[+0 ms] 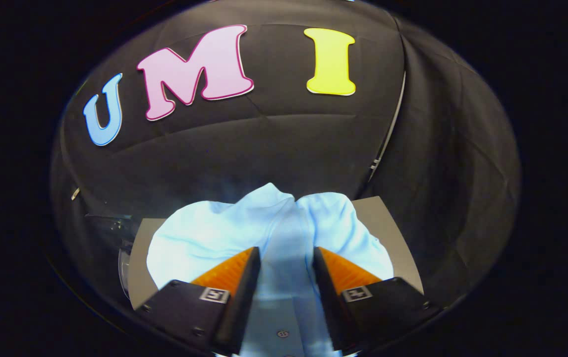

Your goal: Put the clothes into the washing machine and then close the washing machine lid.

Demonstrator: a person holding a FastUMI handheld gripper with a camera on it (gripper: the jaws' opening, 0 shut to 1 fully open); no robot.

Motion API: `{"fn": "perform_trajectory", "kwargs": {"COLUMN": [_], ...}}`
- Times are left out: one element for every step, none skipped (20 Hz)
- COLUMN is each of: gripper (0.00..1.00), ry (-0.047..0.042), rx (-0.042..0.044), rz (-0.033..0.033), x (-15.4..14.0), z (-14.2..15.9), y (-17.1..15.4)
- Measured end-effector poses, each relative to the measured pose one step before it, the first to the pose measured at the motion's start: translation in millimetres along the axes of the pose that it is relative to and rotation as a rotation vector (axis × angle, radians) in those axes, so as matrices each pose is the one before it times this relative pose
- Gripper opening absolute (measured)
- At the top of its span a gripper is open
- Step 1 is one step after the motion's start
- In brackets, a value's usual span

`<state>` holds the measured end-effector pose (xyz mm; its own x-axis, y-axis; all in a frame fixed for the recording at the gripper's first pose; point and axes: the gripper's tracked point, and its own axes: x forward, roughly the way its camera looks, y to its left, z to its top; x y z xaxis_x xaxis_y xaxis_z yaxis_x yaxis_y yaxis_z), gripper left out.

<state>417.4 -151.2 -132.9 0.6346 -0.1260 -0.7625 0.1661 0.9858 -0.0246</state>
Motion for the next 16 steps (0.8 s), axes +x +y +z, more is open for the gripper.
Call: {"fn": "perform_trajectory", "kwargs": {"gripper": [0.47,0.31,0.25,0.18,0.11,0.11,0.11,0.1,0.11,0.11,0.11,0.11,0.1,0.1,0.1,0.1], "ry": [0.00085,-0.00029,-0.00118,-0.00172,-0.0016,-0.00119,-0.00472,-0.00843,-0.00463,-0.00946,-0.01793,-0.02017,-0.02737,-0.02598,-0.02279,-0.02457], "rx": [-0.00653,-0.0267,0.01366,-0.00539,-0.00742,-0.00581,-0.00164,-0.00006,0.01039,0.01829,0.01203,-0.00966,-0.00954,-0.0113,-0.00975,-0.01046], "rz": [-0.00133,0.00496,-0.01402,-0.01116,-0.00468,-0.00402,-0.00489,-0.00063,0.00407,0.00923,0.00874,0.00712,0.00833,0.01431,0.02193,0.02445], "x": [0.32,0.74,0.15,0.01,-2.7,-2.83,-4.4,-4.13,-5.19,-6.62,-10.5,-10.52,-14.96,-15.08,-15.52,-15.17], "z": [-0.74,1.18,-2.15,-0.44,-1.03,-0.48,-2.57,-0.69,-0.85,1.41,2.83,3.56,4.68,4.08,1.98,3.93], "y": [-0.01,1.03,-1.63,-0.05,0.35,0.88,-0.84,0.48,1.23,2.68,2.68,3.38,4.34,6.94,10.52,11.67]}}
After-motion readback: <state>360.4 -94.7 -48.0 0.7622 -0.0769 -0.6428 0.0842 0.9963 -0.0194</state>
